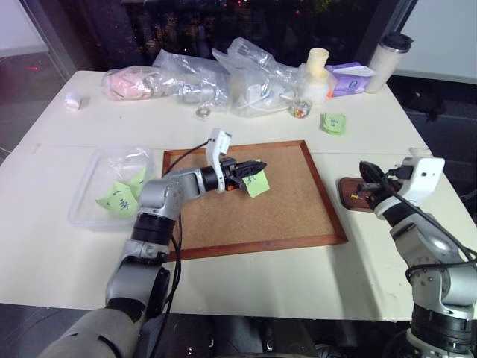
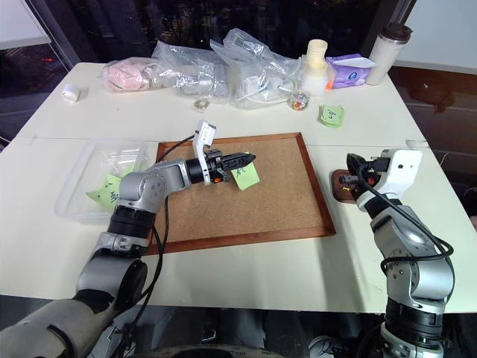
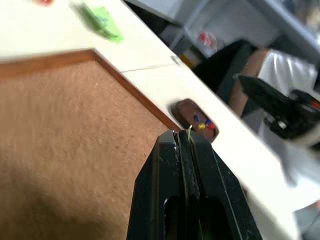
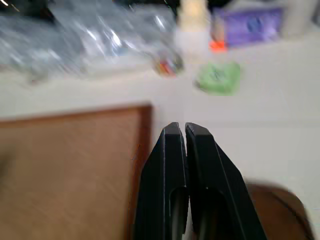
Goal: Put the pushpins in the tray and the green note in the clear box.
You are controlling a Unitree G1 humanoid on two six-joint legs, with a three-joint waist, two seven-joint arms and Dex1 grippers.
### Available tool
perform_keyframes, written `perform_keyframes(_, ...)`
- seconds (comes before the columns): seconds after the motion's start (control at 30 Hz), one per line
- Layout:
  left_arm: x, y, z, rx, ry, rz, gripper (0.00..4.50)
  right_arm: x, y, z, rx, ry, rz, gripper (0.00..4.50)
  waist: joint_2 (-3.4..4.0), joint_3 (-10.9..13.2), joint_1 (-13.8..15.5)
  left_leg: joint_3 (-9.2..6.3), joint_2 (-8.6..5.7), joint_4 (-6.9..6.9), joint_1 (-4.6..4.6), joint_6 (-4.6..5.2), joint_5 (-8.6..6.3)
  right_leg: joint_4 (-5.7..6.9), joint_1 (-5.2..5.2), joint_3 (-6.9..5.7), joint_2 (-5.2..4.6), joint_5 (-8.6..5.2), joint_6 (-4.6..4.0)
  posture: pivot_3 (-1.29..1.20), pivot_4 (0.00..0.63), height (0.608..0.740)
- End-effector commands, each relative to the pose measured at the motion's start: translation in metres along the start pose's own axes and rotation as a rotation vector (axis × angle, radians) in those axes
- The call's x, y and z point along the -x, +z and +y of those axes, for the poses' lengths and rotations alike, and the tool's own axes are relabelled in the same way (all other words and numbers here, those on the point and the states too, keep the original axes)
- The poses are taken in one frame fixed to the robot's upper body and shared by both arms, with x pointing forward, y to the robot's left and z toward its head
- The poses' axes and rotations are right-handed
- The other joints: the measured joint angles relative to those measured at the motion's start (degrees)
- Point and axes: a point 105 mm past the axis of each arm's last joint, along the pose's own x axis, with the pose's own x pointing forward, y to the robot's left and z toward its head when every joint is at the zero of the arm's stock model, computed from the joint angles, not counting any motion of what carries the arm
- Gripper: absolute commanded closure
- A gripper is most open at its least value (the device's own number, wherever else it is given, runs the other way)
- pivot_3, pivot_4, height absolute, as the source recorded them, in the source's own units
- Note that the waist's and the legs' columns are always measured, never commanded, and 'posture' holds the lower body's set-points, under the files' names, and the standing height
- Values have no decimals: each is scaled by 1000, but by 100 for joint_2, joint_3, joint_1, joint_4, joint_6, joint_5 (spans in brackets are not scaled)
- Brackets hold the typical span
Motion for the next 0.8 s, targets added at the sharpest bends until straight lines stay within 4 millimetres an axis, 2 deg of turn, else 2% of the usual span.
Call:
perform_keyframes(0.03,-7,19,-15,-246,-115,40,4463,0,3,-9,21,-35,-10,4500,0,0,8,0,0,0,0,0,0,-1,0,0,0,0,0,0,150,737)
perform_keyframes(0.17,-13,27,-14,-491,-163,116,4463,0,-14,-17,28,-77,63,4500,0,0,16,2,-1,-2,0,0,0,-5,0,0,0,0,0,0,150,737)
perform_keyframes(0.27,-18,39,-13,-561,-170,104,4463,-2,-19,-24,37,-115,81,4500,0,0,17,2,-1,-1,-1,1,0,-6,0,0,0,0,0,0,150,737)
perform_keyframes(0.33,-20,38,-13,-622,-180,121,4463,-3,-21,-29,41,-143,92,4500,0,0,16,2,-2,-2,-4,3,-1,-7,-2,0,-1,0,0,0,150,737)
perform_keyframes(0.47,-24,37,-16,-619,-198,99,4463,-5,-31,-33,62,-157,128,4500,0,0,10,1,-1,-4,-4,3,-1,-6,-5,1,0,0,0,0,150,737)
perform_keyframes(0.57,-27,38,-15,-590,-173,68,4500,-5,-34,-33,50,-160,130,3571,0,0,8,1,0,-3,-6,3,-1,-6,-7,1,0,0,0,0,150,737)
perform_keyframes(0.8,-25,43,-15,-534,-131,-7,4500,-6,-29,-34,38,-157,105,51,0,0,5,-1,0,-3,-6,3,-1,-4,-7,1,0,0,1,0,150,737)
